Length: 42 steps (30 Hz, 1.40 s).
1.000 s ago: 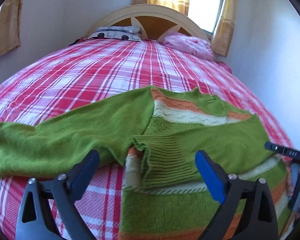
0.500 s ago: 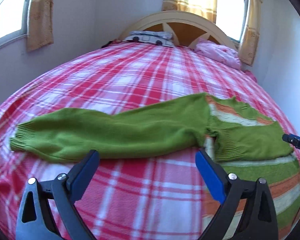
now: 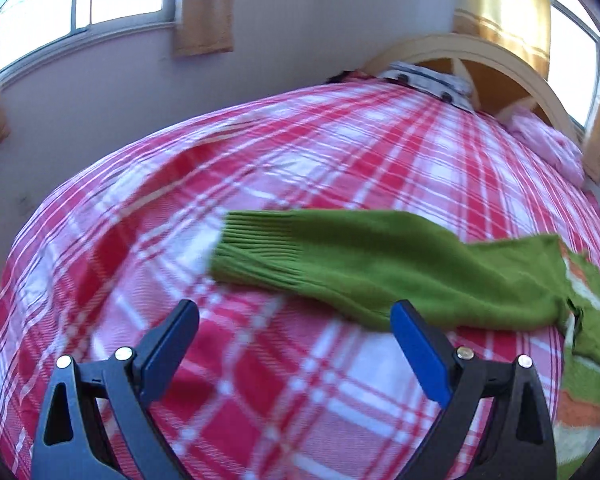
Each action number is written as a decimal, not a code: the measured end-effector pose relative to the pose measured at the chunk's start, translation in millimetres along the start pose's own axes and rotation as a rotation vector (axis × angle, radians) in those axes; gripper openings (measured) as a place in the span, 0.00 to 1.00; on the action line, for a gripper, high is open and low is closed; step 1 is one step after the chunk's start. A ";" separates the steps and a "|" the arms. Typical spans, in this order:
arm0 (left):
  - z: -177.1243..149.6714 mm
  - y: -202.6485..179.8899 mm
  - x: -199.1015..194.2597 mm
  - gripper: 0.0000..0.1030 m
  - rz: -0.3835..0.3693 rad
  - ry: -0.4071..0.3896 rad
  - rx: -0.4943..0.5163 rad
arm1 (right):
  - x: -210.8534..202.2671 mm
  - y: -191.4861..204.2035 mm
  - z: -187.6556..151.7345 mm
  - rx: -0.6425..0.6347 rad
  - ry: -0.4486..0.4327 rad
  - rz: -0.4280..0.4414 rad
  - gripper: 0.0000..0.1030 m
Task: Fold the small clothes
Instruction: 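Move the left tool to the cuff of the other green sleeve, then grasp the sleeve cuff with the left tool and lift it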
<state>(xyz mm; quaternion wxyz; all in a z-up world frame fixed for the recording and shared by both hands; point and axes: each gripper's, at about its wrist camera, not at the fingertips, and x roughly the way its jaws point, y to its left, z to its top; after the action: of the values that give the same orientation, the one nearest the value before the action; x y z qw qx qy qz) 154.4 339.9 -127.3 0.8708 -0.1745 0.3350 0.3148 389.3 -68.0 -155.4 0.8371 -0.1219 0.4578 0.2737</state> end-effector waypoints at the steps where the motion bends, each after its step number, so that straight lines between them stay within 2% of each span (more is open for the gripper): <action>1: 0.9 8.6 -0.7 0.96 0.015 -0.006 -0.020 | 5.5 12.3 2.6 -0.017 0.006 0.007 0.76; 4: 4.9 32.0 1.2 0.96 0.039 0.003 -0.066 | 27.7 51.8 -6.1 -0.091 0.058 0.030 0.76; 6: 5.4 46.0 2.6 0.96 0.035 0.005 -0.104 | 23.8 69.0 -12.2 -0.150 0.032 -0.012 0.76; 9: 5.1 53.4 4.5 0.95 0.011 0.012 -0.139 | 19.3 76.8 -18.0 -0.162 0.041 0.061 0.76; 13: 6.3 48.0 4.3 0.88 -0.071 0.024 -0.183 | 17.8 81.5 -26.6 -0.192 0.017 0.038 0.76; 17: 10.5 33.2 12.9 0.72 -0.166 0.079 -0.241 | 21.1 82.6 -27.5 -0.197 0.012 0.028 0.77; 21: 8.2 21.3 21.6 0.70 -0.241 0.136 -0.320 | 22.8 84.4 -26.0 -0.206 0.011 0.016 0.77; 25: 4.2 13.9 30.6 0.70 -0.273 0.170 -0.362 | 22.8 84.0 -26.4 -0.201 0.008 0.019 0.78; 31: 10.2 14.7 49.3 0.51 -0.241 0.121 -0.374 | 21.7 83.2 -27.1 -0.194 -0.001 0.022 0.78; 33: 13.6 16.3 53.2 0.39 -0.227 0.098 -0.367 | 21.6 83.3 -27.4 -0.196 -0.003 0.019 0.78; 34: 15.4 17.3 55.6 0.37 -0.221 0.095 -0.366 | 21.5 83.1 -27.5 -0.195 -0.004 0.019 0.78; 37: 16.2 24.5 61.4 0.30 -0.237 0.077 -0.409 | 21.3 82.0 -27.9 -0.193 -0.006 0.020 0.79; 42: 16.6 31.9 62.4 0.08 -0.263 0.067 -0.419 | 21.0 81.9 -28.1 -0.193 -0.008 0.019 0.79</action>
<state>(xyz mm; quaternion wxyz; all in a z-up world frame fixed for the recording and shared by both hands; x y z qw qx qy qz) 177.1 398.9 -161.7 0.8375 -0.4035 0.2655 0.2553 332.0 -6.3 -184.5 0.8206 -0.1963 0.4272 0.3250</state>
